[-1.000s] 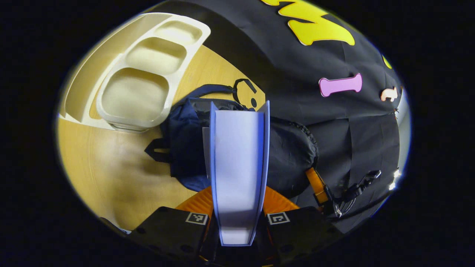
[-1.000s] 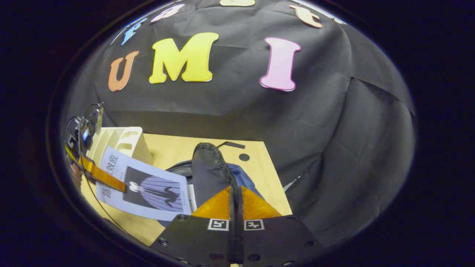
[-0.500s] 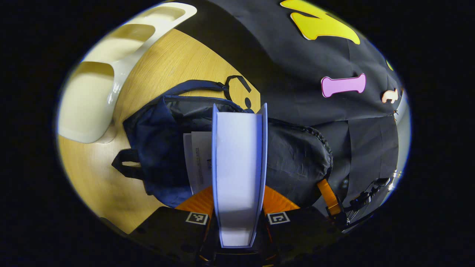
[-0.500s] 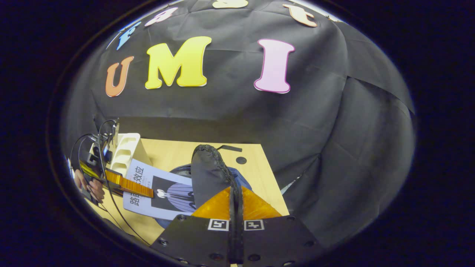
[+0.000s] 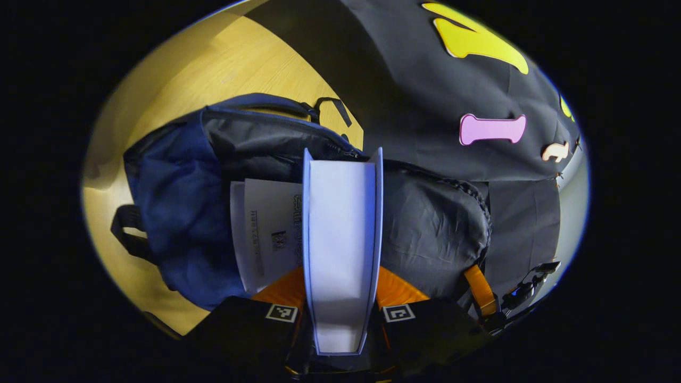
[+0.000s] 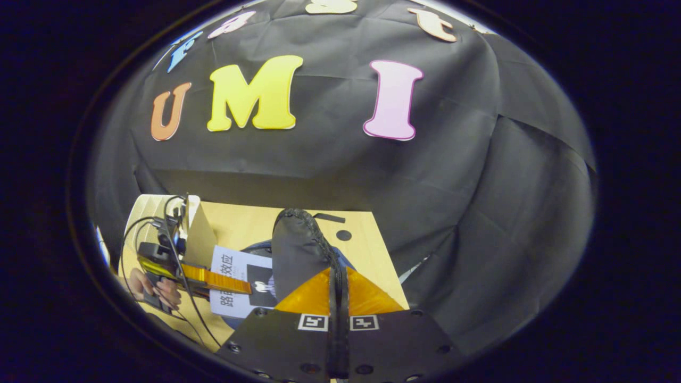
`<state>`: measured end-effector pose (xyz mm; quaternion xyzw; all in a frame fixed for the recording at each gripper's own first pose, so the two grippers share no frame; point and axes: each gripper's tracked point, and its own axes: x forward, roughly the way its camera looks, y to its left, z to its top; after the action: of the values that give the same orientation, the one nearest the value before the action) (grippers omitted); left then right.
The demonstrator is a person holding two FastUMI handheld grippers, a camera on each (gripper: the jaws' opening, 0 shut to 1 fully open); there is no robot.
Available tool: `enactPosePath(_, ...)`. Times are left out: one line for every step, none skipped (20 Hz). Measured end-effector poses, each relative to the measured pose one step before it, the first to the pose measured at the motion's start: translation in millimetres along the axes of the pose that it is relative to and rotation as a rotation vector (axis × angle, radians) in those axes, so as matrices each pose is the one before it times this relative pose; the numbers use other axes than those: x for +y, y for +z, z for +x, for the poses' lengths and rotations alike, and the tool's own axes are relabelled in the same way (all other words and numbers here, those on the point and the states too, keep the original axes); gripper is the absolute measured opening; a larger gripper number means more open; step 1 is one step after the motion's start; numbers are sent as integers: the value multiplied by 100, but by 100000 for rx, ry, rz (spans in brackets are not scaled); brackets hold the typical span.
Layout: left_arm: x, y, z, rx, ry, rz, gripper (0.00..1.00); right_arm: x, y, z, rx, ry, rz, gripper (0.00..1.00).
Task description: Open the schoolbag, grab two books from the bookshelf and put them into the schoolbag.
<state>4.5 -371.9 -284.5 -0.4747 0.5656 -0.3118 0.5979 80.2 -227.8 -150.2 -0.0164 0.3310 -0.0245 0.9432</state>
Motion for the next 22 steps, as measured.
enactPosePath(115, -71, 726, 269, -1510, -455, 44, -30, 68, 57, 29, -192, -168, 0)
enactPosePath(129, -243, 670, 658, -1373, -289, 44, -75, -22, -66, -9, -226, -210, 0)
enactPosePath(95, -293, 932, 1000, -1625, -597, 44, -57, -38, 21, 258, -124, -420, 0)
enactPosePath(436, -166, 715, 1311, -1015, -709, 44, 20, -29, 71, 251, 106, -133, 0)
enactPosePath(235, -277, 830, 1232, -1239, -1008, 44, 26, 89, 54, 254, 104, 97, 0)
enactPosePath(181, 146, 576, -184, -2055, -905, 45, 54, -76, 99, 315, 36, -143, 0)
enactPosePath(195, 14, 590, 95, -1419, -656, 45, 44, -50, 37, 299, -19, -480, 0)
enactPosePath(269, 148, 282, 52, -1044, -418, 45, 48, -16, 48, 299, -57, -452, 0)
enactPosePath(50, -121, 372, 202, -640, 321, 45, 37, 8, 138, 307, -42, -521, 0)
enactPosePath(113, -33, 340, 554, -447, 255, 45, 85, -7, 144, 368, -254, -602, 0)
enactPosePath(112, 88, 299, 223, -490, 209, 45, 26, 112, 86, 151, -174, -321, 0)
enactPosePath(191, 7, 102, 177, -656, -163, 45, 104, 215, 175, 168, -95, -412, 0)
enactPosePath(199, -47, 112, 539, -753, -1006, 46, 170, 103, 114, 33, 111, -479, 0)
enactPosePath(279, -48, -9, 476, -141, -1828, 46, 217, -189, -88, 263, 264, -328, 0)
enactPosePath(260, -59, 83, 593, 390, -1465, 48, 206, 32, -3, 180, 136, -436, 3)
enactPosePath(39, -125, 4, 983, 207, -949, 52, 137, -53, 42, 222, -49, -265, 0)
enactPosePath(-269, -71, 23, 610, -64, -1, 54, 127, 28, 73, 148, -172, -15, 0)
enactPosePath(198, -275, -35, 1835, 2163, 1394, 55, 78, 133, 33, -466, -223, -2, 0)
enactPosePath(388, -134, 33, 2186, 3505, 2186, 58, 114, 115, -10, -137, -88, -248, 0)
enactPosePath(714, -135, -217, 1806, 5068, 2393, 60, 140, -47, 62, -68, 207, -91, 0)
enactPosePath(492, -153, -318, 2573, 4456, 1261, 73, 201, -112, 116, 375, 286, 19, 3)
enactPosePath(410, -168, -509, 2142, 4866, 339, 67, 182, 9, 5, -168, 283, 357, 0)
